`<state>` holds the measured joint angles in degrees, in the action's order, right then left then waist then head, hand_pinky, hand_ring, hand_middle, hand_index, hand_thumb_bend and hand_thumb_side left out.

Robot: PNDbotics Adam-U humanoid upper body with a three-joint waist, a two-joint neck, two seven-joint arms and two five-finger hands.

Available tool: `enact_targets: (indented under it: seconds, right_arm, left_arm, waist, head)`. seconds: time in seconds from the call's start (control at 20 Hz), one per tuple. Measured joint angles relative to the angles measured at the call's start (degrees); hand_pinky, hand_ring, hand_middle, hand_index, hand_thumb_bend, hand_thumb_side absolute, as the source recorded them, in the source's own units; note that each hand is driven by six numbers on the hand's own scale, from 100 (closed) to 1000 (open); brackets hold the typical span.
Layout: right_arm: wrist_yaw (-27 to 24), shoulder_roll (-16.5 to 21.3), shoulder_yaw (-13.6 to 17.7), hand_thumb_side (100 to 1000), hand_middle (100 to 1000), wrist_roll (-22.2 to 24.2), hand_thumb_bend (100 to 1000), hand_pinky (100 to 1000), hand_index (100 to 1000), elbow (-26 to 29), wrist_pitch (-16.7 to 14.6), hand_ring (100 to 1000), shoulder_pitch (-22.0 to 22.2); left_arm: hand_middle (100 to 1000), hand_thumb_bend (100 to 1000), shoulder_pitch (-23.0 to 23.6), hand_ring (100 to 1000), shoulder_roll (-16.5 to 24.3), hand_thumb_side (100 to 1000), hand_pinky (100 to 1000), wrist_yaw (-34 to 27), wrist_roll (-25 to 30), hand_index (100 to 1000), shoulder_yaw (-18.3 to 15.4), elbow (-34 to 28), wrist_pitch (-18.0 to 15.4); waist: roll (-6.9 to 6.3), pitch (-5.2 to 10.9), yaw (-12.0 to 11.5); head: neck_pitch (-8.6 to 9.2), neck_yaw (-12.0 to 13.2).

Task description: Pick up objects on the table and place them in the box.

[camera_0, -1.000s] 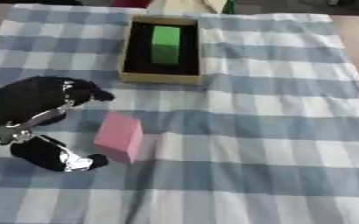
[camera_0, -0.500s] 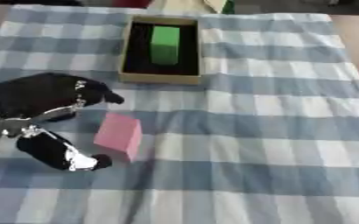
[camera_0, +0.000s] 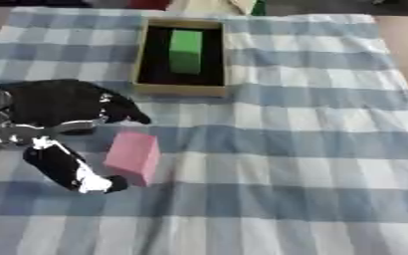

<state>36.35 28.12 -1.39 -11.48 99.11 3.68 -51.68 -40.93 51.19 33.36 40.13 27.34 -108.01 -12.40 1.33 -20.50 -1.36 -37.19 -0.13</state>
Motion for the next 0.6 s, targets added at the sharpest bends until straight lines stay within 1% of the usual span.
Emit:
enact_targets:
  seconds: [0.2,0.35,0.6]
  right_arm:
    - [-0.1,0.0,0.0,694,519,0.1,294,785,750,0.0,0.1,750,0.3]
    - [-0.2,0.0,0.0,695,517,0.1,292,784,749,0.0,0.1,749,0.3]
    - [-0.3,-0.1,0.3,696,515,0.0,291,782,746,0.0,0.2,746,0.8]
  left_arm:
    - [829,466,-0.9,900,-0.2,670,821,1.5,4.2,940,0.0,0.9,-2.2]
    - [835,470,-1.8,907,-0.2,667,834,2.7,7.1,943,0.0,1.6,-3.5]
    - [836,481,-2.5,907,-0.8,684,839,3.0,8.5,948,0.2,2.8,-2.4]
  waist:
    - [-0.14,0.00,0.2]
    - [-0.32,0.00,0.2]
    - [-0.68,0.00,0.5]
  head:
    - [0.00,0.0]
    - [0.00,0.1]
    - [0.00,0.5]
